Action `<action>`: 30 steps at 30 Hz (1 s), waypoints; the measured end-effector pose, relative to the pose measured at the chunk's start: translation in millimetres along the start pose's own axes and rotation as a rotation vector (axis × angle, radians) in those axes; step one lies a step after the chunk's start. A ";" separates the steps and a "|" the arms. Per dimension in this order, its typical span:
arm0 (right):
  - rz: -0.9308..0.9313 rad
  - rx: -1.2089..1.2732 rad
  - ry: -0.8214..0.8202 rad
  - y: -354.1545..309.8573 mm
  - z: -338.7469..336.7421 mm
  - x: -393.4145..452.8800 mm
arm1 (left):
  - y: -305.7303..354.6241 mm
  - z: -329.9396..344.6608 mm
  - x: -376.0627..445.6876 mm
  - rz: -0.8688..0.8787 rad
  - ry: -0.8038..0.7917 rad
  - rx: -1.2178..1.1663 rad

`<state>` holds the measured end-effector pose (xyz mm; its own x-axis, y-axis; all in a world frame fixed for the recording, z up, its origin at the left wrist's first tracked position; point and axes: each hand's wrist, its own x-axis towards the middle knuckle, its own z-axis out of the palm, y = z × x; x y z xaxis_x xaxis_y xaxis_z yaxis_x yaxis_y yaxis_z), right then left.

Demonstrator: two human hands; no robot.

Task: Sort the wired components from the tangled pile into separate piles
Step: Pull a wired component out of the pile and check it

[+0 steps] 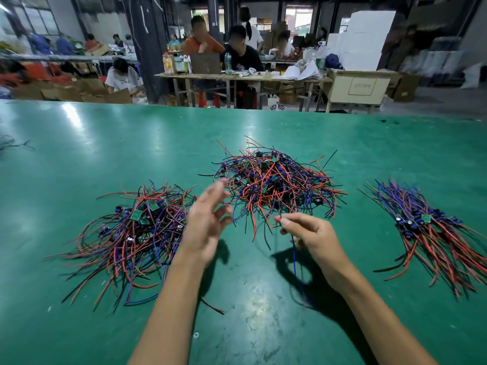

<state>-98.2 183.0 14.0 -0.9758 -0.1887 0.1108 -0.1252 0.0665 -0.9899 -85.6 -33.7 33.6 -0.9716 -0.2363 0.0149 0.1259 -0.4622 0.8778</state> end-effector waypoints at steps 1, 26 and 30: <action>0.027 0.136 -0.041 -4.5 -1.6 -0.8 | -6.5 7.5 -2.8 0.031 -0.039 0.234; -0.053 0.172 0.092 -8.2 -7.2 -5.0 | -30.8 41.7 -27.3 -0.203 -0.453 0.408; 0.006 0.163 0.038 -10.9 -8.3 -6.1 | -34.9 44.5 -28.6 -0.203 -0.452 0.432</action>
<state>-92.3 191.6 24.9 -0.9829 -0.1512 0.1047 -0.0913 -0.0931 -0.9915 -71.1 27.2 23.9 -0.9679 0.2454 -0.0546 -0.0696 -0.0528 0.9962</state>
